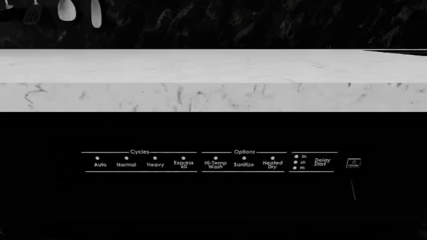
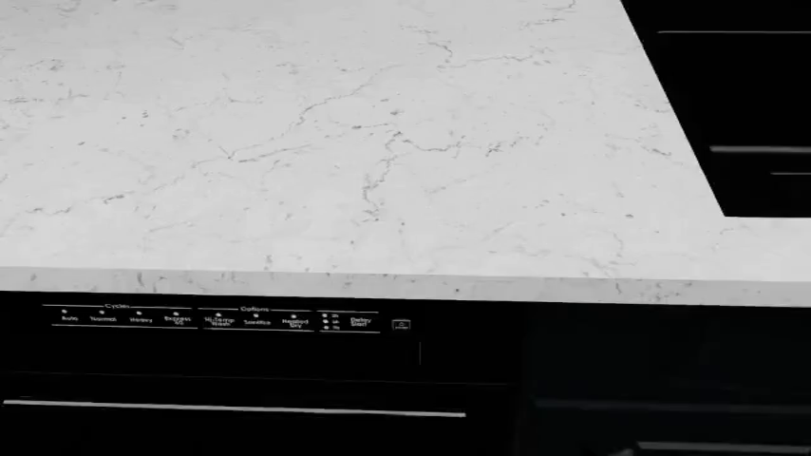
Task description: Place the eggs and milk next to the bowl.
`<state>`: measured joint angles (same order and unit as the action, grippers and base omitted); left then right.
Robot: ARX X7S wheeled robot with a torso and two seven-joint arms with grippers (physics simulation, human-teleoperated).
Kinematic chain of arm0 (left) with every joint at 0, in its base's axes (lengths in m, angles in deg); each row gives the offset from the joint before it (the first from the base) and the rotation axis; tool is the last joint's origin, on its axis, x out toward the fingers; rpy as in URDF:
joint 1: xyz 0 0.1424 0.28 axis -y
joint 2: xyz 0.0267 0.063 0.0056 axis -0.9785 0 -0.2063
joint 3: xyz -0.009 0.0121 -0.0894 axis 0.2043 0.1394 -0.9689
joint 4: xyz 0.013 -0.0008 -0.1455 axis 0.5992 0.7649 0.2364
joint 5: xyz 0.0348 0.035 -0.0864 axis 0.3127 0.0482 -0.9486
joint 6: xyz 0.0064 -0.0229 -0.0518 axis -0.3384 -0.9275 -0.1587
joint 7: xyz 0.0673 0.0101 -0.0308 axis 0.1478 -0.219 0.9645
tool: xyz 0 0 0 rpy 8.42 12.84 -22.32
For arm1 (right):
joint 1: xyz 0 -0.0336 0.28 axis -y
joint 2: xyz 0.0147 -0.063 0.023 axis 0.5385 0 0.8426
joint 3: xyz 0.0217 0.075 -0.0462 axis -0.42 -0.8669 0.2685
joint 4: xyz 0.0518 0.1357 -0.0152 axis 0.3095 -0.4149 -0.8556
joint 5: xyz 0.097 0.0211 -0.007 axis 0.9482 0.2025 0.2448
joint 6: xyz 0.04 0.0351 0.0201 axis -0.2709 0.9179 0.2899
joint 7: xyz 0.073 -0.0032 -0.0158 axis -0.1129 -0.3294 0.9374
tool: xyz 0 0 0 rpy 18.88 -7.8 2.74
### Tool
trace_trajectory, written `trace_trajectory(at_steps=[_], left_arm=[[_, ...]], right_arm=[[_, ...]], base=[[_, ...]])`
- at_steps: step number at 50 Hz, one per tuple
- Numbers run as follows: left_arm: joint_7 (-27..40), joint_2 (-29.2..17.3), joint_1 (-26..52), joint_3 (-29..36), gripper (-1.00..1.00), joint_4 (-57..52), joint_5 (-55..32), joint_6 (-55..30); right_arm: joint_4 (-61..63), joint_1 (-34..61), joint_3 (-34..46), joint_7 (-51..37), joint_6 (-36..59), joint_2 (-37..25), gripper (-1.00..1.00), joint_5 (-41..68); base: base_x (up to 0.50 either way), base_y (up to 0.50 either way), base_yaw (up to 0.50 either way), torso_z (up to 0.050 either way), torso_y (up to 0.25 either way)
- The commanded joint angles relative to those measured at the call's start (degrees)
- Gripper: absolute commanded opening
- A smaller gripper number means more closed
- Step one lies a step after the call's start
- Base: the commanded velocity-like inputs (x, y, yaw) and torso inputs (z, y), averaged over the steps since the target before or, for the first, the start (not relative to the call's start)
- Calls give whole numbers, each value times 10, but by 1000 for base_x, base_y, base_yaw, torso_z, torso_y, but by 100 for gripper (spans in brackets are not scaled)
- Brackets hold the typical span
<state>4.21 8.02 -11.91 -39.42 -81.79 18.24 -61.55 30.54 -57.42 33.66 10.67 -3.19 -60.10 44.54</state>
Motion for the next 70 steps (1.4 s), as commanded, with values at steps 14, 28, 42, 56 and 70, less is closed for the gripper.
trace_trajectory(at_steps=[14,28,42,56,70], left_arm=[[24,-27,1,40,100,2,-26,19],[24,-27,1,40,100,2,-26,19],[37,-28,-4,38,100,-7,-23,-2],[27,-44,-3,59,100,-34,-54,-21],[40,-53,-6,73,100,-48,-55,-21]], right_arm=[[-3,0,35,-27,0,-28,100,28],[-3,0,35,-27,0,-28,100,28],[3,4,104,-98,-6,-88,100,89],[10,3,107,-103,-7,-93,100,96],[30,-1,114,-110,1,-101,100,96]], base=[[0,0,0,0,0],[0,0,0,0,0],[0,0,0,0,0],[0,0,0,23,0],[0,0,0,50,0]])
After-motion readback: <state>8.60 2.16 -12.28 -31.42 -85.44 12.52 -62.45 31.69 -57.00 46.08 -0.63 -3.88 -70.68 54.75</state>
